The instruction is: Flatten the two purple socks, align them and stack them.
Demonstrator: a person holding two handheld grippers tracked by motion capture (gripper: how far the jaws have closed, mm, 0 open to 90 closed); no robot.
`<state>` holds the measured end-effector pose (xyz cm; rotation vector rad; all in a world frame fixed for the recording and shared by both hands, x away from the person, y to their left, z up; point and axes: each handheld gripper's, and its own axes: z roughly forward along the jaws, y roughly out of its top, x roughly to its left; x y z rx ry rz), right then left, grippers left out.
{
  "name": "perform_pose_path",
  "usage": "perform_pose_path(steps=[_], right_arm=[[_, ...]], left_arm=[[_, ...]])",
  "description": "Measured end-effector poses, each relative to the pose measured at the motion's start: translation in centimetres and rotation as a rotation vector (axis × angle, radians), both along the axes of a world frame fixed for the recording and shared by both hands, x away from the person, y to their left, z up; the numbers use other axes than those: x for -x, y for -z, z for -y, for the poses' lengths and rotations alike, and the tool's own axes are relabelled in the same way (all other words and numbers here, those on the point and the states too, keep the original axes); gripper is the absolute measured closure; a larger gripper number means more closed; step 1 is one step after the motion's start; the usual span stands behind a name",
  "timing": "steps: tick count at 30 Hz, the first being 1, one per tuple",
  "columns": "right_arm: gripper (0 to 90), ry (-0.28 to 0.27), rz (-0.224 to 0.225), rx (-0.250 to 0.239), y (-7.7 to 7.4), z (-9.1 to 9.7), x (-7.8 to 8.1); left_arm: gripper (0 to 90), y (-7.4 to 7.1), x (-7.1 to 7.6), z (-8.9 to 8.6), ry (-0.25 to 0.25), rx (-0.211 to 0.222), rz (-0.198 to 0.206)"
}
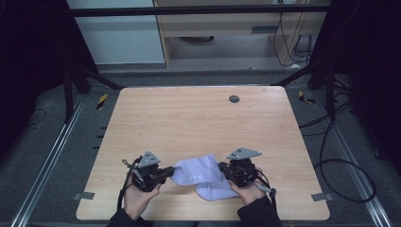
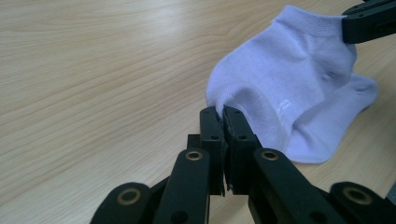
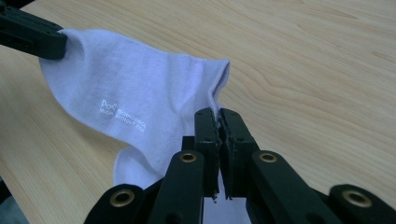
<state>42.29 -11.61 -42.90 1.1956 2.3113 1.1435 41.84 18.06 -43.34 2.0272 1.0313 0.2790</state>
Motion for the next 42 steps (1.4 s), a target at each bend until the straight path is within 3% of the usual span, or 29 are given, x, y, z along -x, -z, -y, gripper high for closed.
perform_pose_path(steps=[11,23,29,42], right_arm=[[86.7,0.059,-0.018,-0.010,0.7,4.0,1.8],[86.7,0.093,-0.046,-0.001,1.6,6.6,3.2],[86.7,0.099,-0.064,0.001,1.9,7.2,3.3],[86.2,0.119,-0.116,0.022,4.0,7.5,2.4]], left_arm=[[87.0,0.3,0.5,3.7,0.079,-0.027,-0.020],[87.0,1.5,0.7,6.5,0.132,-0.057,-0.051],[87.0,2.4,0.6,7.3,0.143,-0.071,-0.074],[86.6,4.3,-0.1,7.1,0.137,-0.104,-0.119]])
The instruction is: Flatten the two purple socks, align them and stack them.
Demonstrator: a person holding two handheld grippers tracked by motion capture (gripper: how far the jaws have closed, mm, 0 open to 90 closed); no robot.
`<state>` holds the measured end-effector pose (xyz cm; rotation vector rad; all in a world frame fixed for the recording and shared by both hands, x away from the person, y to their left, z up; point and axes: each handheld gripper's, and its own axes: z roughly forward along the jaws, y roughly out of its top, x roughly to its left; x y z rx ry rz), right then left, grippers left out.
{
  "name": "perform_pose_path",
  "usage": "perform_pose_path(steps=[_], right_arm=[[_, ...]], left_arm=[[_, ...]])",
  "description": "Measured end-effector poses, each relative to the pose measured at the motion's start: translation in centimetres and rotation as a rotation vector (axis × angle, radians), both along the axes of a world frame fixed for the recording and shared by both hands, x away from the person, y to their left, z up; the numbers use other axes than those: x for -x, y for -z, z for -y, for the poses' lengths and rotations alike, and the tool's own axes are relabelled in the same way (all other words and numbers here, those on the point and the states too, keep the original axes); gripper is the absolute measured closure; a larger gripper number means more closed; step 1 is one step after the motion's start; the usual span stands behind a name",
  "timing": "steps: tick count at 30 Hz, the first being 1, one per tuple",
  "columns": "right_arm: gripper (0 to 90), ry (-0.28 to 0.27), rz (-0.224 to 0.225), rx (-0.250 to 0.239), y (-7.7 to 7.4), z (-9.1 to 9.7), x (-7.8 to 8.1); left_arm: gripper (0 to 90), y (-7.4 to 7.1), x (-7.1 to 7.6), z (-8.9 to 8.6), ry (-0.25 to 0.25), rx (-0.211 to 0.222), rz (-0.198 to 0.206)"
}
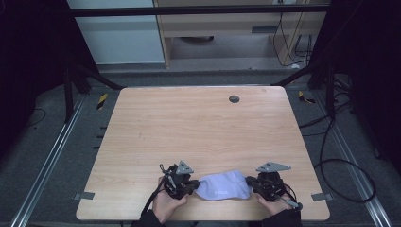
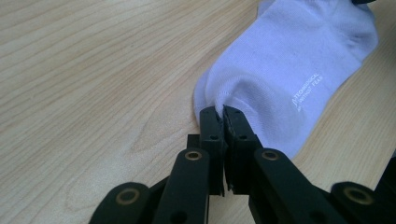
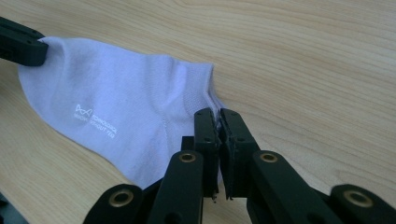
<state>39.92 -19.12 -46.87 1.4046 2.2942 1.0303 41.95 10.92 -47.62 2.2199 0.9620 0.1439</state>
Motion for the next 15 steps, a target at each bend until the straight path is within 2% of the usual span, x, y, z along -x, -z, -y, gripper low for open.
perform_pose_path(steps=[4,10,12,13,15], right_arm=[[85.4,0.002,0.001,0.014,0.37,0.11,-0.20],[78.9,0.007,0.006,0.047,0.92,0.19,-0.33],[76.0,0.010,0.017,0.049,0.99,0.22,-0.31],[74.6,0.012,0.020,0.044,0.92,0.24,-0.28],[70.8,0.014,0.049,0.039,0.77,0.33,-0.25]], left_arm=[[85.9,0.40,-0.11,0.30,-0.001,-0.008,-0.001],[79.7,0.87,-0.19,0.29,-0.007,-0.011,-0.003],[75.4,0.80,-0.25,0.13,-0.015,-0.006,0.014],[73.1,0.67,-0.24,0.00,-0.018,-0.001,0.010],[68.2,0.34,-0.27,-0.38,-0.022,0.005,0.032]])
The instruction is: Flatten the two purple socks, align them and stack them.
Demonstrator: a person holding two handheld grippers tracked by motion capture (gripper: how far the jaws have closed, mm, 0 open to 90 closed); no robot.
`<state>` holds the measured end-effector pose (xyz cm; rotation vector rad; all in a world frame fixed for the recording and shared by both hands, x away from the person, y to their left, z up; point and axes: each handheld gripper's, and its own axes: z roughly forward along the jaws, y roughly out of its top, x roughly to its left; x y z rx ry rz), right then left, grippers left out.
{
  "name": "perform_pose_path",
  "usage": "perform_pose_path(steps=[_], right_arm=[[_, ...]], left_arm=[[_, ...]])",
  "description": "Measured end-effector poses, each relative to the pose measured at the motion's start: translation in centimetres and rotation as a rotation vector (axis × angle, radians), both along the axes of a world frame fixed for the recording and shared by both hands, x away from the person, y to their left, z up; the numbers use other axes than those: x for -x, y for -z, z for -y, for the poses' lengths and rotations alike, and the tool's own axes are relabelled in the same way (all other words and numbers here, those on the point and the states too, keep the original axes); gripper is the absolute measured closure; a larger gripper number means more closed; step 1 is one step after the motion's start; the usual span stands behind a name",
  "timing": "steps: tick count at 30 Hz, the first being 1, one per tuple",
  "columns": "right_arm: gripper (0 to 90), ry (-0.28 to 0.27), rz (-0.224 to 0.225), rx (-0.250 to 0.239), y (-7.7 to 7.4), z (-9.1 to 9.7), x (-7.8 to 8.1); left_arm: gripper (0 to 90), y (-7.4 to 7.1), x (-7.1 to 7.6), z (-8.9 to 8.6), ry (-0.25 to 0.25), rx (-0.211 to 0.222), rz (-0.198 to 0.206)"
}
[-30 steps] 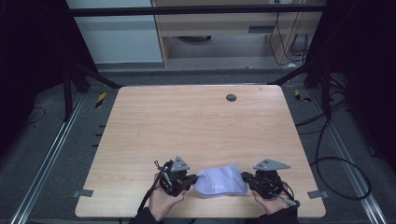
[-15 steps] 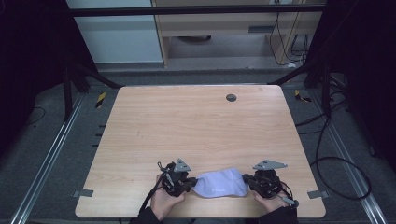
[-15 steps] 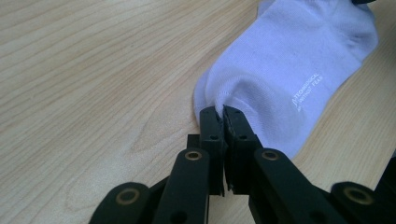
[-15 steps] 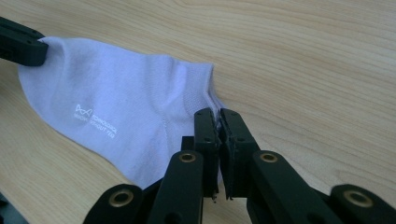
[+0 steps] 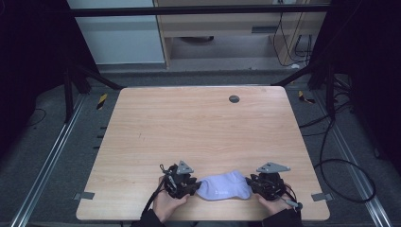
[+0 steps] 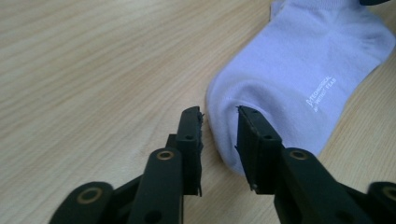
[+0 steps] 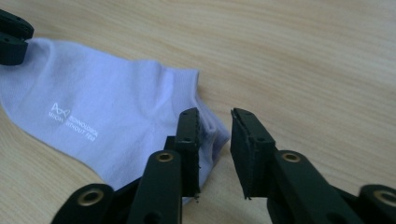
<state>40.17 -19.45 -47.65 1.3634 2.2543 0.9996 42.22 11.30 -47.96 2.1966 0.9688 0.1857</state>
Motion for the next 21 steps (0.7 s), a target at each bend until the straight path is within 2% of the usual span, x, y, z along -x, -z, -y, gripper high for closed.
perform_pose_path(steps=[6,10,15,19,21], right_arm=[[57.5,0.022,0.084,-0.040,-0.2,0.4,-0.2],[47.4,0.059,0.141,-0.056,-0.2,1.0,-0.7],[36.7,0.104,0.147,-0.094,0.1,2.2,-1.4],[30.0,0.135,0.148,-0.094,0.3,3.1,-1.7],[26.8,0.155,0.151,-0.091,0.5,3.6,-1.8]], left_arm=[[52.1,-1.2,-0.1,-2.1,-0.035,0.030,0.059],[43.4,-1.8,-0.3,-4.4,-0.088,0.063,0.093],[39.0,-2.4,-0.7,-8.3,-0.172,0.079,0.117],[36.4,-2.3,-0.8,-12.0,-0.262,0.071,0.143],[35.1,-2.1,-0.8,-13.3,-0.291,0.065,0.144]])
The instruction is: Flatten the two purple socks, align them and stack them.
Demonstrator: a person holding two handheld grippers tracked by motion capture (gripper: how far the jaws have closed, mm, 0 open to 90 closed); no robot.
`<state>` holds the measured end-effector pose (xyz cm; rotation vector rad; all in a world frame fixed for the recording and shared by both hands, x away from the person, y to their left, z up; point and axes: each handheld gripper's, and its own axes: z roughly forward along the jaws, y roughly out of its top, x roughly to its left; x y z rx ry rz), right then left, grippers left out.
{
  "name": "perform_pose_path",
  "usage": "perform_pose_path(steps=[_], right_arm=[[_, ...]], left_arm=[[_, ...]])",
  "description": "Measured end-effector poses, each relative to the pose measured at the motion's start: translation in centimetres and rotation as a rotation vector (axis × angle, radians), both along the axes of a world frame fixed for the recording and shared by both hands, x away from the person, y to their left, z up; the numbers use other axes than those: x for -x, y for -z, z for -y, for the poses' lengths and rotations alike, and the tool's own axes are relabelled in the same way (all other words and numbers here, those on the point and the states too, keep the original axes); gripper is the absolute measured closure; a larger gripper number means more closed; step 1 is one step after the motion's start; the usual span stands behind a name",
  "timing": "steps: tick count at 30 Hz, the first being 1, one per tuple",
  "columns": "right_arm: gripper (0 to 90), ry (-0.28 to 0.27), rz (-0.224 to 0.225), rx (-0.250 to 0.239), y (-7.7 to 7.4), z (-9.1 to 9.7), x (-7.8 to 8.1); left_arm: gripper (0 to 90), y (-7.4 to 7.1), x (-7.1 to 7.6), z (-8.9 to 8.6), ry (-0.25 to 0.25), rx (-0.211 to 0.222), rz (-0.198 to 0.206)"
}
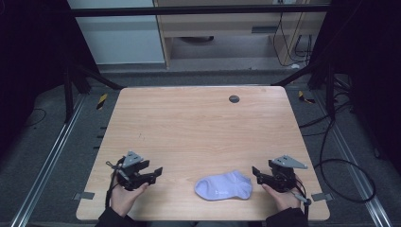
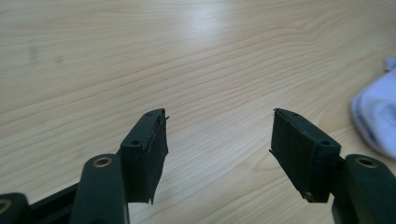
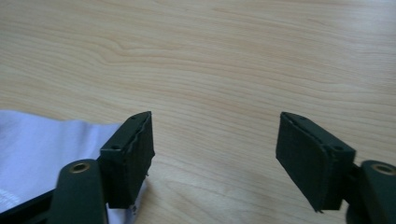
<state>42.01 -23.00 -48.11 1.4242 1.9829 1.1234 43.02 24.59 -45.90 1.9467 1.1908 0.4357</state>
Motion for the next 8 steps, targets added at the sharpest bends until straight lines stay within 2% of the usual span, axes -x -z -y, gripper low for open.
perform_pose_path(steps=[4,8], right_arm=[[23.9,0.024,-0.002,0.003,0.2,0.5,0.0],[21.4,0.042,0.005,0.011,0.2,0.9,0.2]], left_arm=[[34.5,0.8,0.3,-2.3,-0.052,-0.020,-0.005],[34.2,1.2,0.2,-3.7,-0.090,-0.032,0.005]])
